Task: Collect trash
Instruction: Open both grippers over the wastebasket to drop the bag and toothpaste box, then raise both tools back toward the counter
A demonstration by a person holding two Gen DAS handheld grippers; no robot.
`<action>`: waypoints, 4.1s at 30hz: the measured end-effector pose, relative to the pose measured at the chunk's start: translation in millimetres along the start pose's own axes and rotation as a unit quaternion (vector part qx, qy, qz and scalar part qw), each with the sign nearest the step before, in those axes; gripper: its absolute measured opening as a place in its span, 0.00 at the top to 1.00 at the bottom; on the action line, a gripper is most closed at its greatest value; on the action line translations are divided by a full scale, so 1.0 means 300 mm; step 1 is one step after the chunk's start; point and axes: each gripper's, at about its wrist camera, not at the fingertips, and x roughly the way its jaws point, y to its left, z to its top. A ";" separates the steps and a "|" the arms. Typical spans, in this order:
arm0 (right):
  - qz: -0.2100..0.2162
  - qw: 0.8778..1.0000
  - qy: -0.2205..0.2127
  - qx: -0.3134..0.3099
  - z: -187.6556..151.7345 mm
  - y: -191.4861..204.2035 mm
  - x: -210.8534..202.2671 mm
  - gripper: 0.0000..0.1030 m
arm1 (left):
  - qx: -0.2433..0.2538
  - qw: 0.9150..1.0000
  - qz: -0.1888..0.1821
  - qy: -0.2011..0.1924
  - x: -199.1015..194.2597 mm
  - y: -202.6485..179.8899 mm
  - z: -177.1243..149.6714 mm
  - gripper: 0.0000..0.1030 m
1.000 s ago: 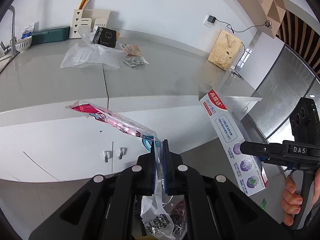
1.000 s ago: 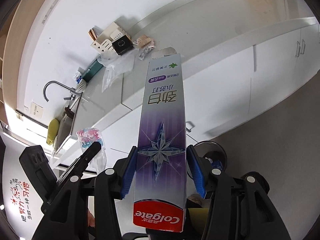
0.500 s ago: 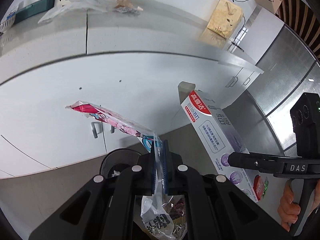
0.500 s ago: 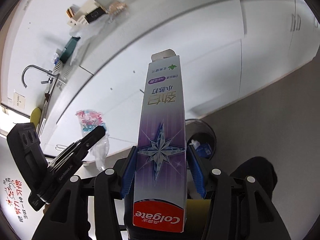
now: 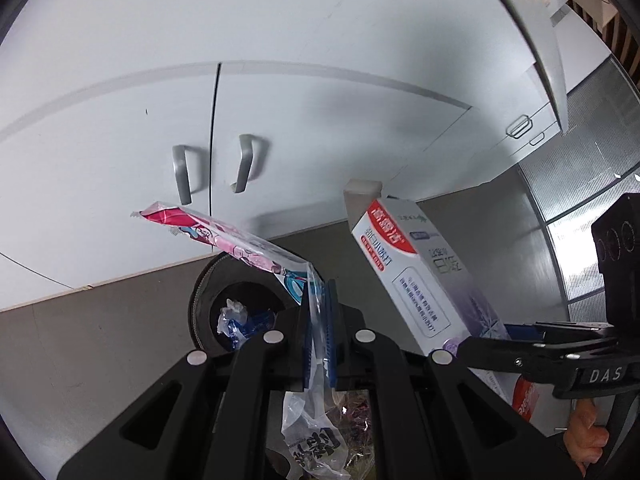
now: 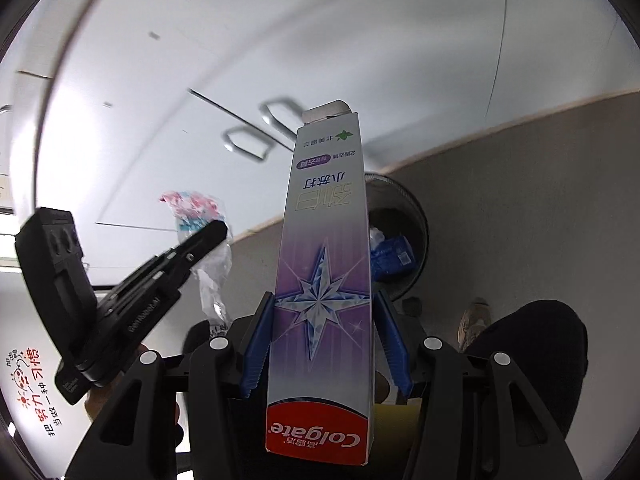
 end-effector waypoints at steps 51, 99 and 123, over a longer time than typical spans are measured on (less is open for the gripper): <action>-0.104 0.980 0.171 0.012 0.107 -0.152 0.714 0.03 | -0.180 0.974 -0.034 0.133 0.711 0.374 -0.061 0.04; -0.068 0.964 -0.125 -0.223 -0.108 0.331 -0.394 0.03 | -0.066 0.986 0.011 -0.152 -0.701 0.025 0.072 0.04; -0.070 0.896 -0.305 -0.316 0.147 0.645 -0.841 0.03 | -0.052 0.968 0.001 -0.246 -1.130 0.085 0.485 0.04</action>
